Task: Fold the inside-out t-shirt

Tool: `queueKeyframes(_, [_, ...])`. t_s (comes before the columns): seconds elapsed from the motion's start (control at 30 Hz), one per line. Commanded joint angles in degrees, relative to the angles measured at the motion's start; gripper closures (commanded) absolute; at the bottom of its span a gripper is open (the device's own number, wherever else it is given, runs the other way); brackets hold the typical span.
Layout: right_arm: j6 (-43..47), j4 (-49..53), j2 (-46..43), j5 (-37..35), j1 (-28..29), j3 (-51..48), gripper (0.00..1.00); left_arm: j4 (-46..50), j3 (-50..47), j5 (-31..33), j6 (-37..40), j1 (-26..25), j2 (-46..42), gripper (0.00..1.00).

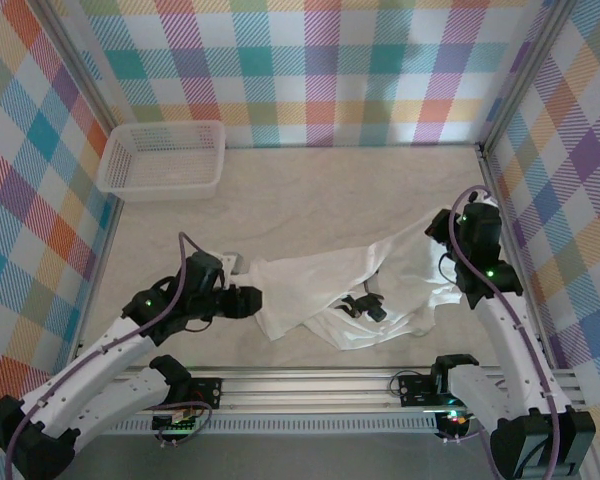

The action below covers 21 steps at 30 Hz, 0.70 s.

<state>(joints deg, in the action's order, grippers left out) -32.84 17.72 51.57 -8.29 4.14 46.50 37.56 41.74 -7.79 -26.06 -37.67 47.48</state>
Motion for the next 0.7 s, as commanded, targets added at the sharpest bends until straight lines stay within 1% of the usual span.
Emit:
queueKeyframes(0.0, [-1.88,-0.76,0.71,5.05,-0.15,1.16,1.00,3.83,4.98,8.72,-1.95,0.67,7.55,0.48])
queueKeyframes(0.1, [-2.66,-1.55,1.83,8.32,-0.09,1.31,1.00,3.73,8.76,9.95,-6.58,0.93,16.58,0.53])
queueKeyframes(0.23, [-2.24,-0.44,3.85,12.03,-0.07,2.74,1.00,4.58,15.19,11.08,-8.82,0.96,28.09,0.60])
queueKeyframes(0.27, [-2.07,-0.05,4.28,12.60,-0.02,3.04,0.99,5.27,16.59,11.96,-9.15,0.99,30.28,0.61])
queueKeyframes(0.4, [-1.61,0.23,4.93,13.30,-0.01,3.27,0.99,9.13,21.79,19.22,-9.51,1.01,37.81,0.69])
queueKeyframes(0.43, [-1.55,0.05,4.90,13.31,-0.04,3.12,0.99,9.49,22.66,19.90,-8.83,1.10,39.47,0.70])
queueKeyframes(0.53, [-1.18,-0.07,4.68,13.61,-0.01,2.68,0.99,9.81,24.75,19.74,-7.37,1.44,44.27,0.69])
queueKeyframes(0.67, [-0.15,0.11,4.42,14.19,-0.01,2.63,1.00,9.58,26.38,20.27,-7.33,2.31,48.71,0.57])
